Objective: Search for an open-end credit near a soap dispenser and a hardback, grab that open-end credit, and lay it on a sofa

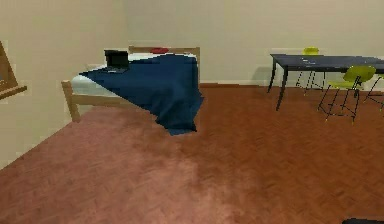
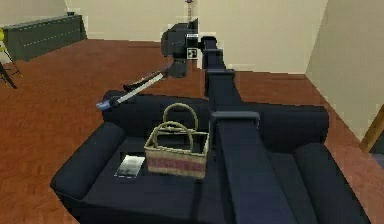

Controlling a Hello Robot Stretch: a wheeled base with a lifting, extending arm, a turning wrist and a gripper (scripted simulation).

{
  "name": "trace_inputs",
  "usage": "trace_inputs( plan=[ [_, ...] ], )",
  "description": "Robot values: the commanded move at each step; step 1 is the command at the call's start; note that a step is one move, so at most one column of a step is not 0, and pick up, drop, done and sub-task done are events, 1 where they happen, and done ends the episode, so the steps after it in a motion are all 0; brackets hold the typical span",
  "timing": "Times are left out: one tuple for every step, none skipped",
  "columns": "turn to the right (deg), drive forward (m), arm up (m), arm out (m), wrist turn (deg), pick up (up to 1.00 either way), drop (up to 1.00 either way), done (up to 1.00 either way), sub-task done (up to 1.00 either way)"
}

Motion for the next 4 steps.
trace_inputs(
  plan=[
    [0.0, 0.0, 0.0, 0.0, 45.0, 0.0, 0.0, 0.0, 0.0],
    [0.0, 0.0, 0.0, 0.0, 42.0, 0.0, 0.0, 0.0, 0.0],
    [0.0, 0.0, -0.4, 0.0, 0.0, 0.0, 0.0, 0.0, 0.0],
    [0.0, 0.0, -0.32, 0.0, 0.0, 0.0, 0.0, 0.0, 0.0]
  ],
)
